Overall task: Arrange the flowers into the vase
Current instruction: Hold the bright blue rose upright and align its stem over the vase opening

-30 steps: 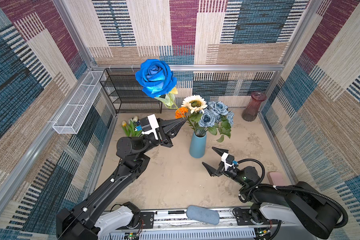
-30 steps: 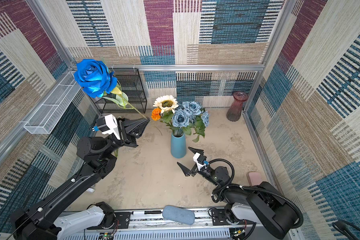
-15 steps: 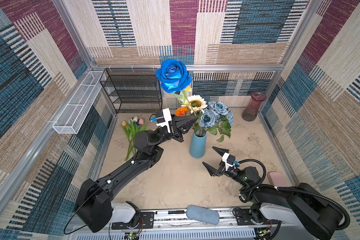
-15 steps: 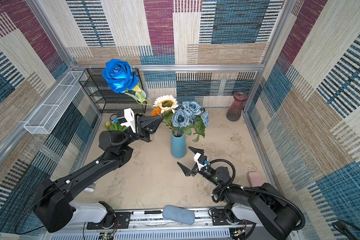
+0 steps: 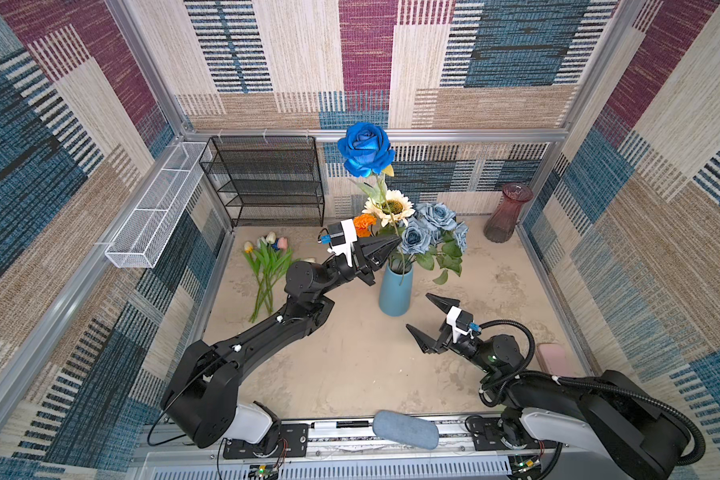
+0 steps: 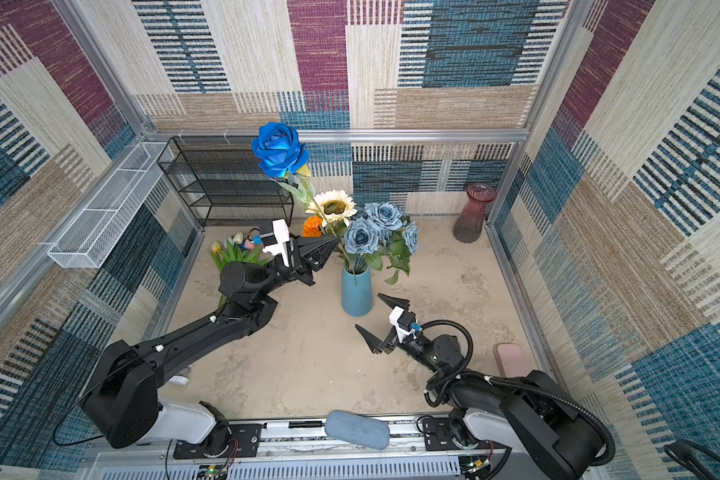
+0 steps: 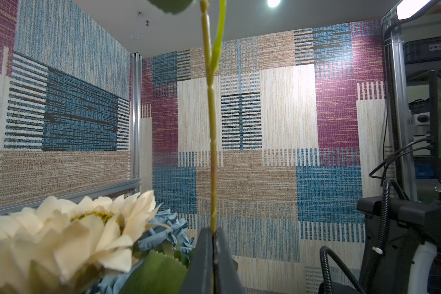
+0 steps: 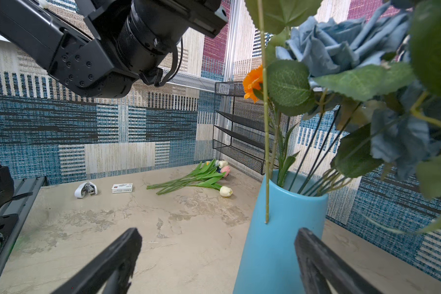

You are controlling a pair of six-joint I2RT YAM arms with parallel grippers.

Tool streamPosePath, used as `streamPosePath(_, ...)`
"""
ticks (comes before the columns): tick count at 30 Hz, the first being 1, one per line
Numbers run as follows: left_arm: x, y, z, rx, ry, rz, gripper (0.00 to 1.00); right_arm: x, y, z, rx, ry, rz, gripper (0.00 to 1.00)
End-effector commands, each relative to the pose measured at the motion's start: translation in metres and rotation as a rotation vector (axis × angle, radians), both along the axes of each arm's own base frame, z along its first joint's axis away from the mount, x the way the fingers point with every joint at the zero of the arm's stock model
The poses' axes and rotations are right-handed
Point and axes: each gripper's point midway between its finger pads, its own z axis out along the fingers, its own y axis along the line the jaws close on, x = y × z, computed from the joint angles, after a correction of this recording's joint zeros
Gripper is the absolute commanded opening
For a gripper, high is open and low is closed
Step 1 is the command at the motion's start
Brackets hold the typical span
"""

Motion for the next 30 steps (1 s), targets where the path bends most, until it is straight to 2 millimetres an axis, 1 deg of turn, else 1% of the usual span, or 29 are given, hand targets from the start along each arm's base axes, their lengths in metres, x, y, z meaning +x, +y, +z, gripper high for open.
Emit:
streamPosePath(1, -0.011, 0.008, 0.021, -0.050, -0.086, 0.008, 0.00, -0.001, 0.001, 0.002, 0.007, -0.008, 0.008, 0.97)
streamPosePath(8, -0.021, 0.013, 0.038, -0.061, -0.113, 0.000, 0.00, 0.000, 0.002, 0.001, 0.004, -0.002, 0.012, 0.97)
streamPosePath(15, -0.024, 0.015, 0.039, -0.043, -0.127, 0.017, 0.00, 0.000, 0.003, 0.001, 0.001, -0.004, 0.015, 0.97)
streamPosePath(20, -0.015, 0.011, 0.028, -0.007, -0.112, 0.052, 0.00, 0.000, 0.005, 0.000, -0.001, -0.001, 0.023, 0.97)
streamPosePath(27, 0.003, 0.003, 0.002, 0.016, -0.062, 0.081, 0.00, 0.000, 0.004, 0.000, -0.004, -0.001, 0.020, 0.97)
streamPosePath(30, 0.003, 0.005, 0.000, 0.000, -0.055, 0.077, 0.00, 0.000, 0.004, 0.000, -0.005, -0.003, 0.017, 0.97)
